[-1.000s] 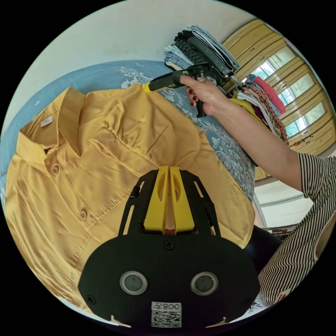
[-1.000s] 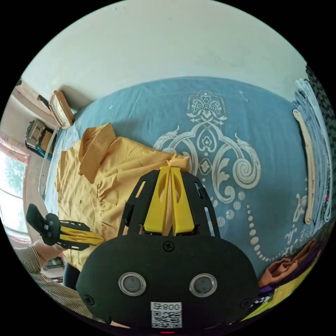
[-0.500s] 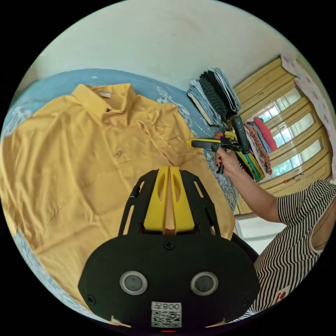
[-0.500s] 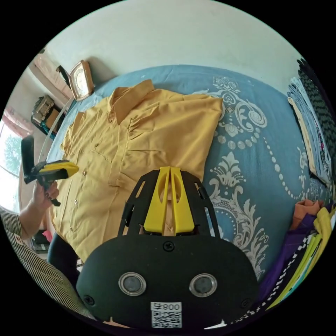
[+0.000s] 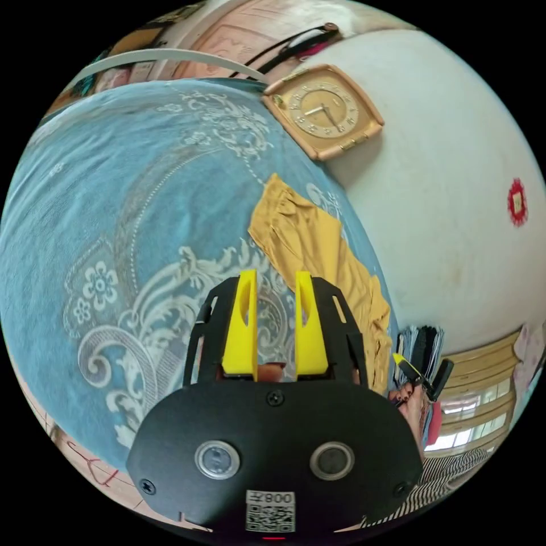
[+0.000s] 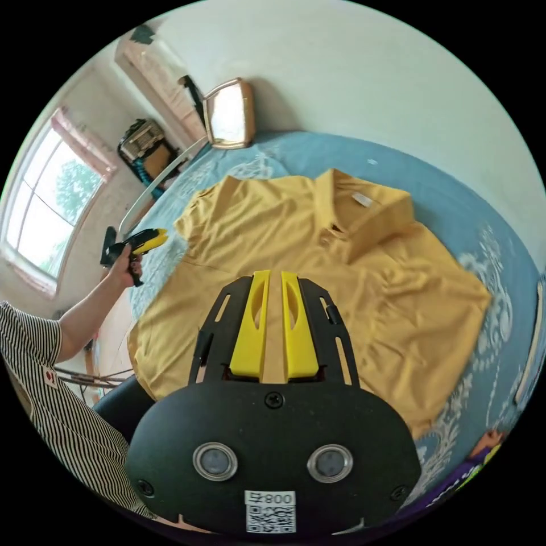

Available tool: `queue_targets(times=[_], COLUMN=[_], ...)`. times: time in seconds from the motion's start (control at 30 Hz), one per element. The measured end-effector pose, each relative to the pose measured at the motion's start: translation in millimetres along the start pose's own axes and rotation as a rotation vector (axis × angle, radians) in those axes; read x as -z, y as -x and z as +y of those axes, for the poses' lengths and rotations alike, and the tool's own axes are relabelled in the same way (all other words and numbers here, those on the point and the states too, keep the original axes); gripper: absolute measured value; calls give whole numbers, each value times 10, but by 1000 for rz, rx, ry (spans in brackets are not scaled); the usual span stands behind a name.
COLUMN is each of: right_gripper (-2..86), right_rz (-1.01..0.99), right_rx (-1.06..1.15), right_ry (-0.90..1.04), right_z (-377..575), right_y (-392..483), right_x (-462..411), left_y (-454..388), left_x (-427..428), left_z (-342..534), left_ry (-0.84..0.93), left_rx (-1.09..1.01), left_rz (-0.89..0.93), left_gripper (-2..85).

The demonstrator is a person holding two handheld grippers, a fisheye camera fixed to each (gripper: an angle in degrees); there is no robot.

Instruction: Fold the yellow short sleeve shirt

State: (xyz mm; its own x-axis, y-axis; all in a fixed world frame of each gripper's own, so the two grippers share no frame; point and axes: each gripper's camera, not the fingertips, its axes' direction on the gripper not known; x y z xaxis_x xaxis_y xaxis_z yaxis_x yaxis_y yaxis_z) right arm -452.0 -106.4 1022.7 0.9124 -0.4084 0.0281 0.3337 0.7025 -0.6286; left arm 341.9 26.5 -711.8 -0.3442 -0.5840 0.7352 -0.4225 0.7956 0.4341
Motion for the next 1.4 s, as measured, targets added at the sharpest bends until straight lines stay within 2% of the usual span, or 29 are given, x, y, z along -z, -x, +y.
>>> queue_targets(times=[0.17,0.5,0.6,0.73,0.9,1.07,1.2,1.4], right_gripper=[35,47,57,67,89,84,30,12], right_rz=[-78,-189,-211,-221,-132,-66,-138,-288], right_rx=[104,164,163,163,228,161,87,35], right_ry=[60,76,64,73,166,191,176,80], right_z=[-829,-1907,-2307,-2884,-3502,-3692,-3681,-3536], right_y=[593,1261,1418,1654,2129,2071,1874,1428], right_x=[-280,-419,-433,-559,-996,-1214,-1192,-657], left_y=[556,1046,857,476,259,193,113,-321], left_x=[-27,52,144,127,17,-45,-47,90], left_z=[-224,-288,-237,-105,41,110,149,270], left_ry=[5,-22,-47,-25,17,44,46,0], left_rx=[30,11,-136,-357,-471,-503,-534,-674], left_rz=[85,190,191,72,1,-7,-22,12], left_gripper=[67,15,10,9,8,8,8,9])
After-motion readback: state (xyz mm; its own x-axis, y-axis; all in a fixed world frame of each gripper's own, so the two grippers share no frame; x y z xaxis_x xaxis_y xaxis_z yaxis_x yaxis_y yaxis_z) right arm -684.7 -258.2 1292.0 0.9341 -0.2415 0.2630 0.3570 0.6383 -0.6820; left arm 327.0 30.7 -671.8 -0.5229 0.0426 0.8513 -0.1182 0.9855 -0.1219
